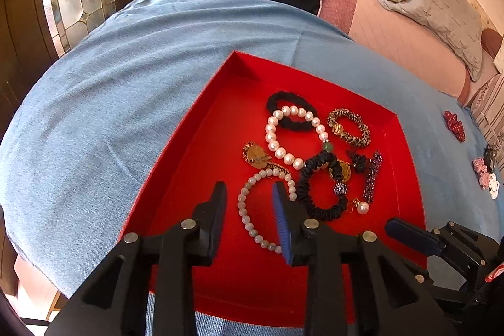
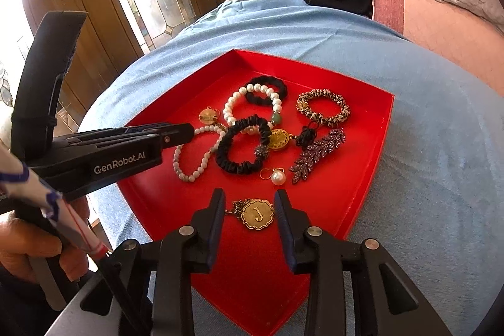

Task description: Organize jewelry

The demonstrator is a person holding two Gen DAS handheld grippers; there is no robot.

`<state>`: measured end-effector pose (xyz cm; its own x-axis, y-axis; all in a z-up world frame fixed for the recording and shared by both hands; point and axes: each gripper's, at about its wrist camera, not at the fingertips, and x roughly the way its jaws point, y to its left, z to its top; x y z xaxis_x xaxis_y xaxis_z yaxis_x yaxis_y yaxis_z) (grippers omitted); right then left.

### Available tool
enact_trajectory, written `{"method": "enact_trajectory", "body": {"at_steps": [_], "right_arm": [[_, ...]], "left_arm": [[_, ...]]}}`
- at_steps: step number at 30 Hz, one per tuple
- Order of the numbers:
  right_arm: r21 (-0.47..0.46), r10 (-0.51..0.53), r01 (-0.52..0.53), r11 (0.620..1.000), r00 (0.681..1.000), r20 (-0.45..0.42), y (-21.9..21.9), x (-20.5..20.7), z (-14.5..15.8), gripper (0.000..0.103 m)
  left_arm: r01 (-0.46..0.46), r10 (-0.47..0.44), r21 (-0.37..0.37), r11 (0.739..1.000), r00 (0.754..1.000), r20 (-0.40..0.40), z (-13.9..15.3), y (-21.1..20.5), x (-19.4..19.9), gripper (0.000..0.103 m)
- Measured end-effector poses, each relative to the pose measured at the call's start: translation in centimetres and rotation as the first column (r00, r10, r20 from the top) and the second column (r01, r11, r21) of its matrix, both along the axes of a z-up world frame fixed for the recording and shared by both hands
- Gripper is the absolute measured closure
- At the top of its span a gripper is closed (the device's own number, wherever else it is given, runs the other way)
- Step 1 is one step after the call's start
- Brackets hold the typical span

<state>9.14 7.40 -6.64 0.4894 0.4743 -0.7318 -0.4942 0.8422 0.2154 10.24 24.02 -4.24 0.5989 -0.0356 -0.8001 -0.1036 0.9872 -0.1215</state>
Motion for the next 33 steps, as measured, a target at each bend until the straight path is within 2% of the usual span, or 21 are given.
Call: {"method": "enact_trajectory", "body": {"at_steps": [4, 5, 6, 8, 10, 12, 14, 17, 20, 24, 27, 31, 33], "right_arm": [[-0.002, -0.007, 0.007, 1.000, 1.000, 0.012, -0.4, -0.3, 0.5, 0.067], [-0.006, -0.013, 0.013, 1.000, 1.000, 0.020, -0.7, -0.4, 0.8, 0.064], [-0.008, -0.019, 0.019, 1.000, 0.999, 0.029, -1.0, -0.5, 1.1, 0.061], [-0.020, -0.035, 0.036, 0.999, 0.998, 0.054, -1.6, -0.9, 1.8, 0.046], [-0.036, -0.053, 0.056, 0.998, 0.995, 0.084, -2.4, -1.4, 2.5, 0.041], [-0.050, -0.072, 0.078, 0.996, 0.992, 0.108, -3.3, -1.8, 3.2, 0.034], [-0.063, -0.092, 0.101, 0.993, 0.988, 0.127, -4.2, -2.4, 3.8, 0.023], [-0.094, -0.122, 0.138, 0.986, 0.980, 0.160, -5.3, -3.5, 4.7, 0.018], [-0.124, -0.123, 0.151, 0.981, 0.971, 0.205, -5.8, -4.9, 5.5, 0.016], [-0.133, -0.117, 0.158, 0.978, 0.955, 0.272, -7.1, -7.3, 6.8, 0.012], [-0.119, -0.129, 0.169, 0.978, 0.948, 0.291, -8.2, -8.5, 7.2, 0.011], [-0.132, -0.131, 0.179, 0.975, 0.942, 0.309, -8.9, -9.7, 7.1, 0.011], [-0.152, -0.125, 0.183, 0.971, 0.937, 0.327, -9.0, -10.3, 7.0, 0.011]], "left_arm": [[-0.013, 0.013, -0.001, 1.000, 1.000, 0.012, 0.3, 0.1, 0.0, 0.074], [-0.021, 0.021, -0.002, 1.000, 0.999, 0.025, 0.5, 0.2, -0.1, 0.072], [-0.031, 0.031, -0.003, 1.000, 0.999, 0.040, 0.8, 0.2, -0.2, 0.067], [-0.069, 0.068, 0.014, 0.997, 0.993, 0.096, 1.8, 0.3, -0.8, 0.058], [-0.101, 0.095, 0.026, 0.995, 0.982, 0.165, 3.0, 0.2, -1.7, 0.045], [-0.136, 0.126, 0.034, 0.990, 0.968, 0.218, 4.0, 0.0, -2.5, 0.023], [-0.171, 0.157, 0.026, 0.985, 0.946, 0.284, 5.1, -0.2, -3.6, 0.017], [-0.194, 0.167, 0.050, 0.980, 0.927, 0.336, 6.4, -1.1, -4.7, 0.013], [-0.224, 0.164, 0.123, 0.967, 0.914, 0.371, 7.4, -2.6, -6.0, 0.008], [-0.274, 0.181, 0.201, 0.941, 0.905, 0.386, 7.9, -3.9, -8.1, 0.003], [-0.265, 0.170, 0.207, 0.942, 0.906, 0.389, 8.3, -4.9, -9.9, 0.002], [-0.369, 0.245, 0.282, 0.886, 0.887, 0.391, 8.2, -6.1, -11.7, 0.002], [-0.391, 0.271, 0.267, 0.881, 0.879, 0.392, 8.2, -6.2, -12.6, 0.002]]}}
